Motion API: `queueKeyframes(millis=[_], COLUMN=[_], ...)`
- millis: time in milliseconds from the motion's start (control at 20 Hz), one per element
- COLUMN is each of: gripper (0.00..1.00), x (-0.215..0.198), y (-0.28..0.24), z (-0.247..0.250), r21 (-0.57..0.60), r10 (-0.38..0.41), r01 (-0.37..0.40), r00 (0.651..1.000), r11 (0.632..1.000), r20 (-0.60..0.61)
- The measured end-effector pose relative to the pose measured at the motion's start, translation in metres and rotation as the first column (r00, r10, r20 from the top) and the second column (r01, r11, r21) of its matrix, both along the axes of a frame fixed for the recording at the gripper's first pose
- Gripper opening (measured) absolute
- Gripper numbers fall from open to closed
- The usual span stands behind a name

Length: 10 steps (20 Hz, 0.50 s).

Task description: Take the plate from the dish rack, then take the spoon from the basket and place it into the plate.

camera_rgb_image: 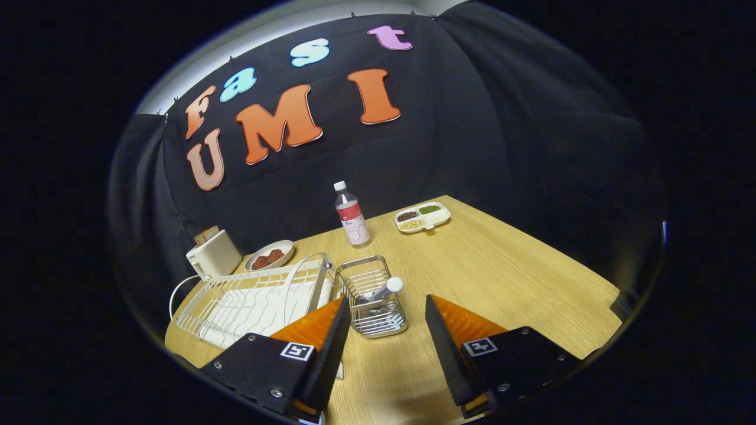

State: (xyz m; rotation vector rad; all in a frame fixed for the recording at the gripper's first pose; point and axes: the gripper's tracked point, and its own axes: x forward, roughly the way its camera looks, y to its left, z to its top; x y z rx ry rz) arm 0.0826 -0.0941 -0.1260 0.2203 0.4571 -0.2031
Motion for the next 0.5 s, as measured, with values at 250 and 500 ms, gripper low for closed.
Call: queueKeyframes(millis=[250,500], gripper=[0.63,0.36], x=[0.016,0.024], y=[0.008,0.013], z=[0.002,-0.007], r21=[-0.018,-0.021], r10=[0.027,0.020], r01=[-0.026,-0.020], r00=[0.999,1.000], r11=[0.999,1.000], r20=[0.029,0.001])
